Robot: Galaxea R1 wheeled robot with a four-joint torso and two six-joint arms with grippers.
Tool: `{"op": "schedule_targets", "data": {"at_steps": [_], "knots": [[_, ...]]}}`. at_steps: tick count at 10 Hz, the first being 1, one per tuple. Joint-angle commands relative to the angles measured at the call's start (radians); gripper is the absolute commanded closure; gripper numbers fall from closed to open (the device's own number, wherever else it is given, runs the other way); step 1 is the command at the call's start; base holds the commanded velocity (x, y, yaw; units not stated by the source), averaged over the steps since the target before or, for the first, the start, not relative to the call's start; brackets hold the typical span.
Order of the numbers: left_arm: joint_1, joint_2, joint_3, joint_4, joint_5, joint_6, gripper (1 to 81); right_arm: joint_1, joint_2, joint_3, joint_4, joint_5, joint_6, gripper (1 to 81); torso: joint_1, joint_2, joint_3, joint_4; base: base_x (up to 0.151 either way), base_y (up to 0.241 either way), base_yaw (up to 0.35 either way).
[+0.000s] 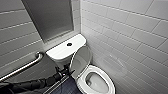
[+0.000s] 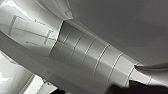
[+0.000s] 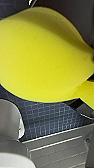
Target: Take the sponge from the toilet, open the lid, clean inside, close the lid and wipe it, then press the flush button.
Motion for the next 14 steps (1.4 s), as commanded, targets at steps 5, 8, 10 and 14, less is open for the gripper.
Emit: {"op": "schedule_targets", "data": {"at_steps": [5,8,10,14], "knots": [[-0.015,-0.228,0.131,0.114,0.021,0.081,1.0,-0.006,-0.033,0.038,-0.029,-0.035,0.0,81.1,0.0,0.0,0.0,-0.001,0.0,0.0,0.0],[0.008,-0.272,0.198,0.446,0.157,0.081,1.0,-0.006,-0.036,0.038,-0.03,-0.035,-0.005,81.1,0.0,0.0,0.0,-0.001,0.0,0.0,0.0],[0.086,-0.277,0.309,0.813,0.312,0.08,1.0,-0.009,-0.052,0.044,-0.076,-0.035,-0.011,81.1,0.0,0.0,0.0,-0.001,0.0,0.0,0.0],[0.352,-0.373,0.516,1.263,0.585,0.083,1.0,-0.022,-0.084,0.035,-0.225,-0.035,-0.009,81.1,0.0,0.0,0.0,-0.001,0.0,0.0,0.0]]}}
